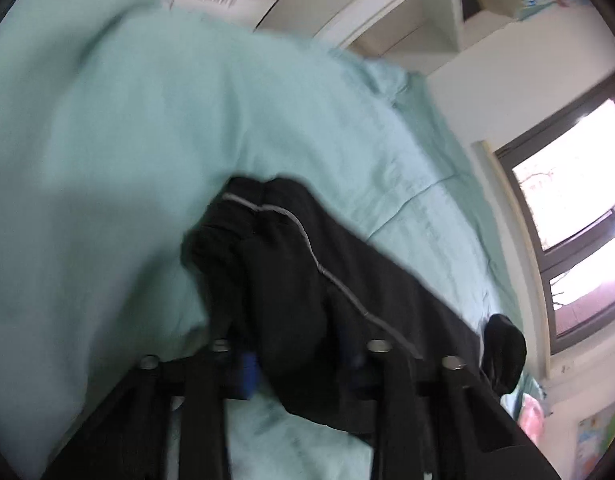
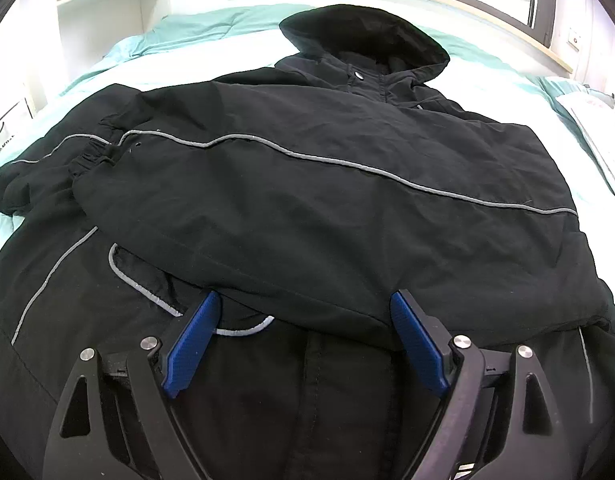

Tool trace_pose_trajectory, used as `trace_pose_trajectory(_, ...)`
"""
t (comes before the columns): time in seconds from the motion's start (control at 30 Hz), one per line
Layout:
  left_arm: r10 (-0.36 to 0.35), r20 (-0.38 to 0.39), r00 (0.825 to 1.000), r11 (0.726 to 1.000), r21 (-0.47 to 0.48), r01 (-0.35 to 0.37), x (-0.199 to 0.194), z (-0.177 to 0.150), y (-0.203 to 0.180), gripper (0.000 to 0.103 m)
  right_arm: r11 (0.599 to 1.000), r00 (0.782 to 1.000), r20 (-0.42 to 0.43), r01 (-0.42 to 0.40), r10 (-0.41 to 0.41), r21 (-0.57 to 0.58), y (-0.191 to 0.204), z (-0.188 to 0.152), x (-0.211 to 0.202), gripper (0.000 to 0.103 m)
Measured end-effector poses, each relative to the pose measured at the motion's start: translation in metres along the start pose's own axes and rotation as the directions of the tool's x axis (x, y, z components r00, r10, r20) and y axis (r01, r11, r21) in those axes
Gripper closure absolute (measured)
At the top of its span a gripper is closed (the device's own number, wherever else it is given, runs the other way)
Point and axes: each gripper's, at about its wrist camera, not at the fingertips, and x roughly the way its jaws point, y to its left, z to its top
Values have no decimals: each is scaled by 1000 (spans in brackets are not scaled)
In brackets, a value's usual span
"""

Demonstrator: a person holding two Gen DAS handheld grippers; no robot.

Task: Fold large clothes
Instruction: 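Grasp the other sleeve cuff with the left tool, then fold the held sleeve across the jacket body with the left tool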

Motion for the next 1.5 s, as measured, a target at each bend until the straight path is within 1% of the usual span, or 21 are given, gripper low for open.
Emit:
trace_pose_trajectory(0.07, -3, 95, 995, 999, 51, -1, -23, -2, -10, 83, 1000, 1000, 1, 0, 0, 0, 0, 0, 0, 14)
trace_pose_trajectory(0.13, 33, 145, 989, 996, 77, -44, -35, 0, -13, 84, 1000, 1000, 0, 1, -1, 0, 0, 0, 1, 13)
trace_pose_trajectory(0.17, 73, 134, 988, 993, 79, -84, -32, 2, -12, 85, 1000, 1000, 1, 0, 0, 1, 1, -1, 0, 13)
trace_pose_trajectory(0.23, 197, 42, 979, 978, 64, -200, -6, 3, -2, 85, 1000, 1000, 1, 1, -1, 2, 1, -1, 0, 13)
trace_pose_trajectory(0.27, 240, 15, 971, 968, 67, -241, 4, 3, 0, 85, 1000, 1000, 1, 0, 0, 3, 1, -1, 0, 13)
trace_pose_trajectory(0.3, 310, -6, 951, 947, 88, -308, 17, -1, 2, 85, 1000, 1000, 1, -1, 1, 4, 1, 0, 0, 13)
trace_pose_trajectory(0.33, 340, 8, 940, 933, 118, -339, 22, -6, -1, 85, 1000, 1000, 2, -2, 2, 4, 1, -1, -1, 13)
trace_pose_trajectory(0.4, 343, 60, 937, 921, 174, -349, 15, -12, -14, 86, 1000, 1000, 2, -3, 3, 6, 2, 0, 0, 13)
trace_pose_trajectory(0.57, 192, 175, 966, 925, 296, -237, -35, -27, -60, 86, 1000, 1000, 8, -4, 4, 13, 3, 1, 0, 13)
trace_pose_trajectory(0.67, 63, 200, 978, 903, 405, -141, -62, -41, -113, 86, 999, 1000, 10, -21, 21, 29, 1, 4, -2, 13)
trace_pose_trajectory(0.77, -69, 166, 984, 855, 518, -27, -80, -71, -169, 86, 997, 999, 13, -51, 50, 56, -3, 8, -11, 13)
trace_pose_trajectory(0.83, -147, 104, 984, 804, 591, 58, -84, -101, -211, 86, 991, 996, 38, -89, 86, 98, -11, 10, -29, 13)
trace_pose_trajectory(0.87, -162, 86, 983, 789, 610, 77, -84, -111, -223, 86, 989, 994, 55, -97, 91, 109, -14, 11, -38, 13)
trace_pose_trajectory(0.9, -185, 52, 981, 756, 646, 109, -83, -131, -245, 86, 988, 993, 68, -99, 92, 115, -17, 11, -46, 13)
trace_pose_trajectory(0.93, -195, 34, 980, 738, 663, 124, -81, -142, -255, 86, 989, 992, 88, -96, 86, 116, -20, 12, -59, 13)
trace_pose_trajectory(1.0, -221, -33, 975, 681, 710, 179, -74, -178, -286, 86, 991, 990, 122, -81, 67, 110, -27, 12, -79, 13)
trace_pose_trajectory(1.2, -214, -204, 955, 551, 782, 291, -39, -276, -349, 86, 992, 984, 176, -51, 29, 119, -59, 10, -122, 13)
trace_pose_trajectory(1.3, -187, -300, 935, 515, 781, 354, -15, -319, -370, 86, 993, 986, 167, -16, -4, 115, -71, 6, -127, 13)
trace_pose_trajectory(1.37, -144, -342, 929, 491, 790, 367, 6, -346, -378, 86, 990, 990, 141, -37, 18, 137, -81, 2, -126, 13)
trace_pose_trajectory(1.43, -85, -360, 929, 480, 802, 355, 29, -367, -383, 86, 984, 990, 129, -74, 53, 164, -88, -1, -125, 13)
trace_pose_trajectory(1.5, -49, -385, 922, 480, 800, 360, 48, -380, -384, 86, 980, 991, 120, -87, 66, 180, -95, -5, -122, 13)
